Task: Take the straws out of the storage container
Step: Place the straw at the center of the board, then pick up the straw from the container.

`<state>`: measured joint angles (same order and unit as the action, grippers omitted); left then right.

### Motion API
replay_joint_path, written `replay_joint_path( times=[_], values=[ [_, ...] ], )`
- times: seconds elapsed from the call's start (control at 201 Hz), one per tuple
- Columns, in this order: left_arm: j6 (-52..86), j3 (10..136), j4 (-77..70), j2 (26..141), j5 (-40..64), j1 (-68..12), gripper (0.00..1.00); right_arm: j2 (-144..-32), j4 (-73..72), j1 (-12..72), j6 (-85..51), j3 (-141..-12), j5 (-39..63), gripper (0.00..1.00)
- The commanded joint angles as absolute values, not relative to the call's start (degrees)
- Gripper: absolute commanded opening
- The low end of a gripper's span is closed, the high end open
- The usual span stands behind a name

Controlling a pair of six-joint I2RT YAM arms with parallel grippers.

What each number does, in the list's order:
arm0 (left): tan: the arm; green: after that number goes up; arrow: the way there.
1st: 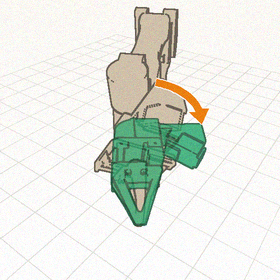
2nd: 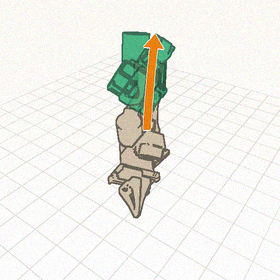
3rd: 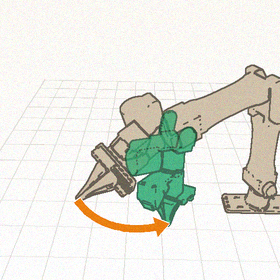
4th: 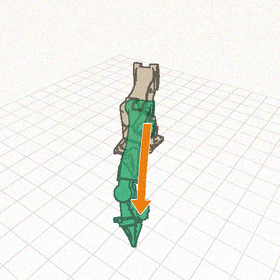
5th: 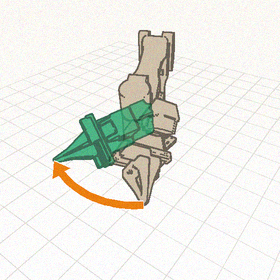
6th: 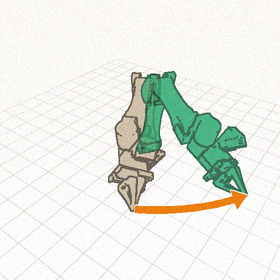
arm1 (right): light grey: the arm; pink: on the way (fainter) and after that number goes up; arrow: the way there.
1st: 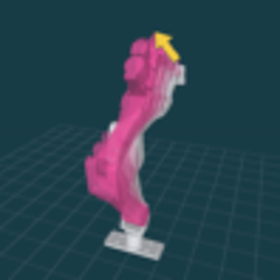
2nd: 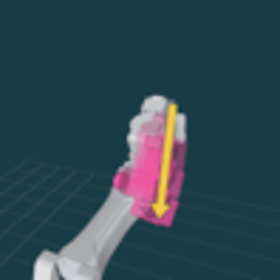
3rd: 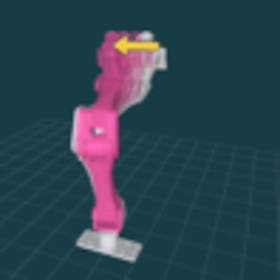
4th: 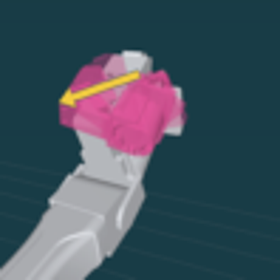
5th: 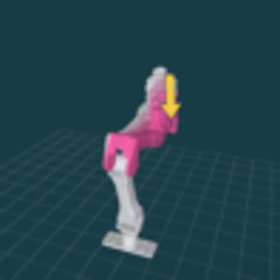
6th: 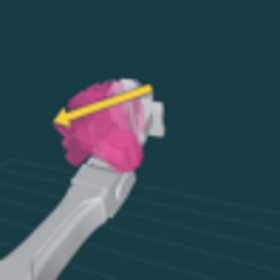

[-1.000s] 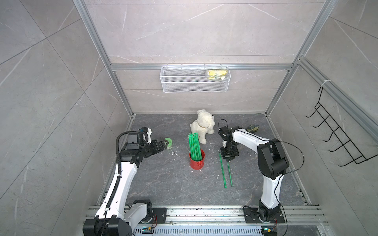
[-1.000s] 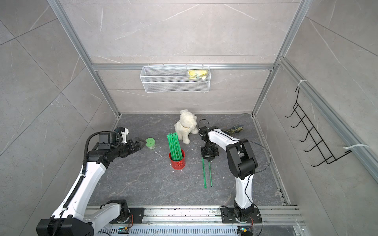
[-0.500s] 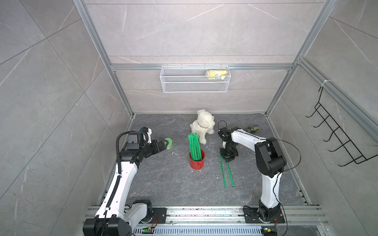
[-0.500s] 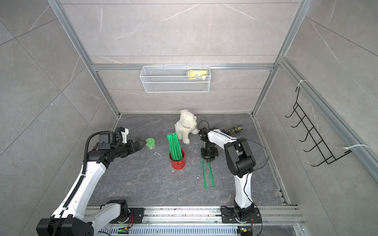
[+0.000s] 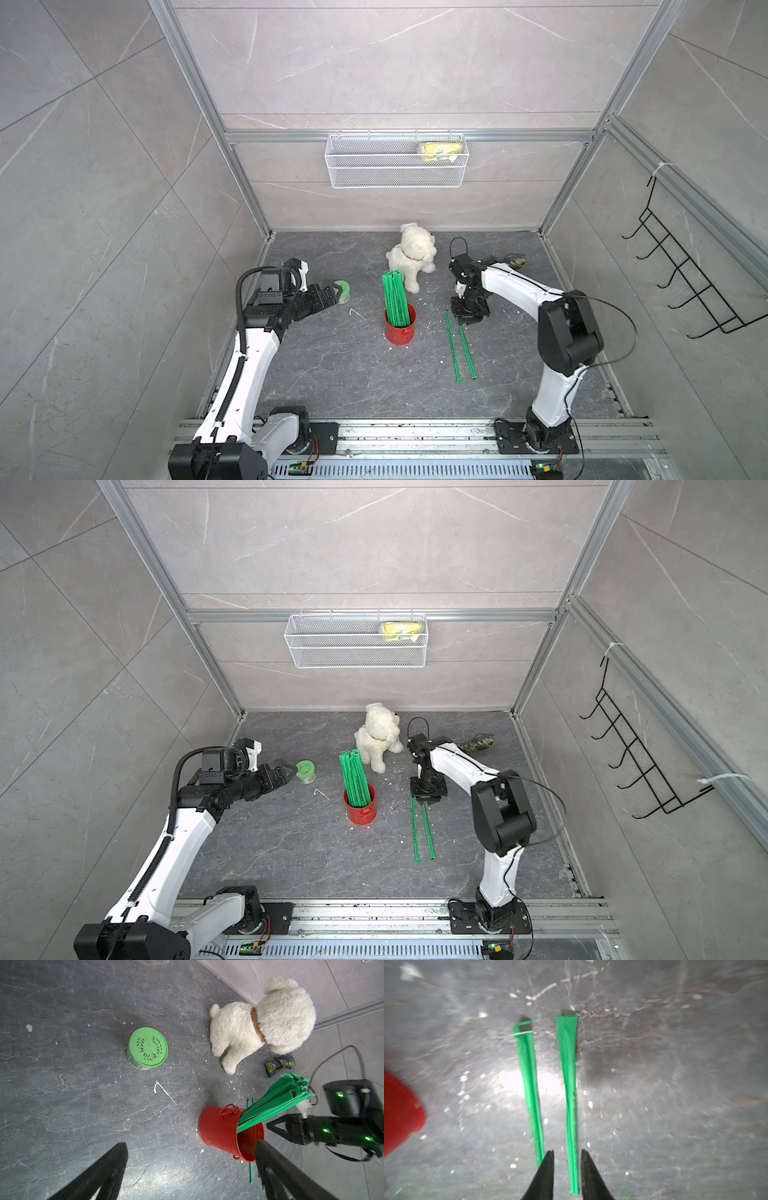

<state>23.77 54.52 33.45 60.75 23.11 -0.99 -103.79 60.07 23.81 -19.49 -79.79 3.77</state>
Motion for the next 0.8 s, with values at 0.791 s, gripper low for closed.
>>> replay_joint_path(
  times=[0.791],
  values=[
    [22.3,56.8,34.3,60.8,24.7,-1.1,1.00,-100.1,42.7,49.0,-18.7,-90.9,-6.5,0.33]
  ],
)
